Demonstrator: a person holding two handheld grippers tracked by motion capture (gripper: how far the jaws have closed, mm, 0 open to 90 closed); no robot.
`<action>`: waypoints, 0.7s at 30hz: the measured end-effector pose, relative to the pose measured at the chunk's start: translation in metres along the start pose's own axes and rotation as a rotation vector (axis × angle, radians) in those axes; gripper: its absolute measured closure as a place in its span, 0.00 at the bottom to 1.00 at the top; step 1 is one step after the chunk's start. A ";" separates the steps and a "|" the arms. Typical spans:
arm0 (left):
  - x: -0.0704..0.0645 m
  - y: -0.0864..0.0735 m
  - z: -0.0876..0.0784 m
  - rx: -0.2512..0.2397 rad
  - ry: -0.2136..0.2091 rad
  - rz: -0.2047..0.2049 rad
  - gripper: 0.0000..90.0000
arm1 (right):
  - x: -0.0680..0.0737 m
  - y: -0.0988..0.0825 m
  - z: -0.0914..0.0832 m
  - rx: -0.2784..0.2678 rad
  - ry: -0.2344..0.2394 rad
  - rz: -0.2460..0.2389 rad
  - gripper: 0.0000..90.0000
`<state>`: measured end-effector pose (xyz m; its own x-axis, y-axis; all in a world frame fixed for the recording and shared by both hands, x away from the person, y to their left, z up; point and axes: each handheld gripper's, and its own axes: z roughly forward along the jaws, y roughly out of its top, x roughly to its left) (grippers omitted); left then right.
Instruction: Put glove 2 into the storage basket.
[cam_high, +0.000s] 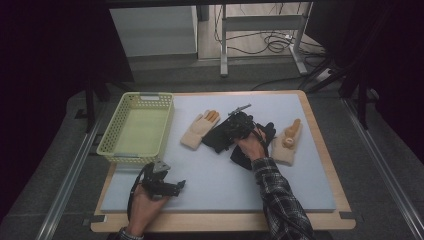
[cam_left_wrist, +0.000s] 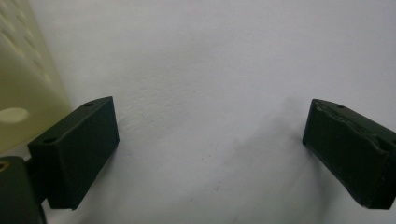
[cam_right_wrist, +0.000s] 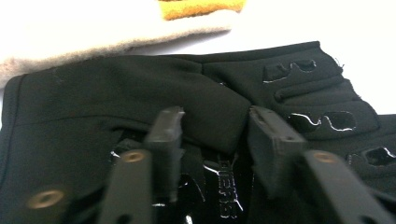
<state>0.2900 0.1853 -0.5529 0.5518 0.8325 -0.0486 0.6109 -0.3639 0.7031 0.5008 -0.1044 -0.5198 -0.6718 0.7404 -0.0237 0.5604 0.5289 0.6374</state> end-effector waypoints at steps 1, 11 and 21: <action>0.000 0.000 0.000 0.001 0.000 0.000 0.05 | 0.000 0.000 0.000 0.003 -0.003 0.004 0.67; 0.000 0.000 0.000 0.001 0.000 -0.001 0.05 | 0.000 0.000 -0.010 -0.027 -0.007 -0.006 0.94; 0.000 0.000 0.000 0.005 0.000 0.001 0.05 | 0.001 0.007 -0.055 -0.110 0.051 -0.085 0.94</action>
<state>0.2901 0.1854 -0.5527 0.5525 0.8322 -0.0479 0.6131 -0.3668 0.6997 0.4771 -0.1229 -0.4732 -0.7398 0.6714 -0.0443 0.4459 0.5385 0.7150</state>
